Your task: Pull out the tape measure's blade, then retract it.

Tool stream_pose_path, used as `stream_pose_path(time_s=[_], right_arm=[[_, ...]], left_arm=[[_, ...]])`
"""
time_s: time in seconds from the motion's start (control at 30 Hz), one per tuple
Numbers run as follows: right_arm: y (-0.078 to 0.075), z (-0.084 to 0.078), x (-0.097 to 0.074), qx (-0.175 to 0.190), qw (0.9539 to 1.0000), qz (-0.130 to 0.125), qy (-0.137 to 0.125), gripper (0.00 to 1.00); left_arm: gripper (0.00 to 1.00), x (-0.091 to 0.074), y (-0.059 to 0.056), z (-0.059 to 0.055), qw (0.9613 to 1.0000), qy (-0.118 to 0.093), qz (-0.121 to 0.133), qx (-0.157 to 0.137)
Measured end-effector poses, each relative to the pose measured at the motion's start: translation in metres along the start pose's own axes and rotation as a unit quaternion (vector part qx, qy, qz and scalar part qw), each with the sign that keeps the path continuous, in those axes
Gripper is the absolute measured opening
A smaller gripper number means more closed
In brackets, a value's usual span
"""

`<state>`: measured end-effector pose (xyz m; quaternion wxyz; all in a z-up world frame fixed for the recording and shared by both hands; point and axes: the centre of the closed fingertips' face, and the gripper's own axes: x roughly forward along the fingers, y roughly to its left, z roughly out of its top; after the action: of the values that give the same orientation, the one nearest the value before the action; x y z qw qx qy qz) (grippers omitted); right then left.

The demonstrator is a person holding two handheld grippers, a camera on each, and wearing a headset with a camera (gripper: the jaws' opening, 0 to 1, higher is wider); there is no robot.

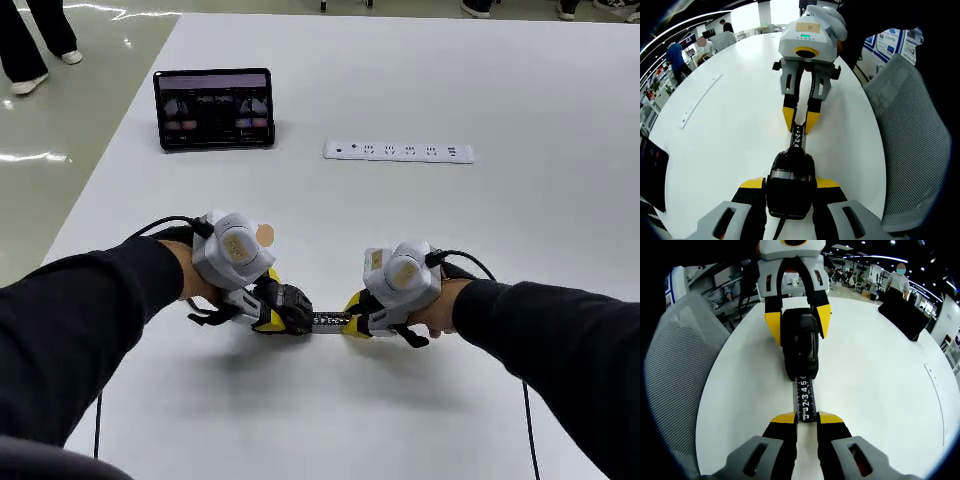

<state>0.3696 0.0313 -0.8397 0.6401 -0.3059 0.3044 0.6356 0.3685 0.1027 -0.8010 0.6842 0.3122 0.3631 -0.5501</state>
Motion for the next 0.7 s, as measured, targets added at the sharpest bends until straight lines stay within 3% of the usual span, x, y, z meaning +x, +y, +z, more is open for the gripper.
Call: stream_pose_path(time_s=[0.7], right_arm=[[-0.002,-0.016,-0.013,0.005,0.9999,-0.008,0.007,0.09]], left_arm=[[0.32,-0.001,-0.003,0.002,1.0,-0.002,0.001,-0.001]])
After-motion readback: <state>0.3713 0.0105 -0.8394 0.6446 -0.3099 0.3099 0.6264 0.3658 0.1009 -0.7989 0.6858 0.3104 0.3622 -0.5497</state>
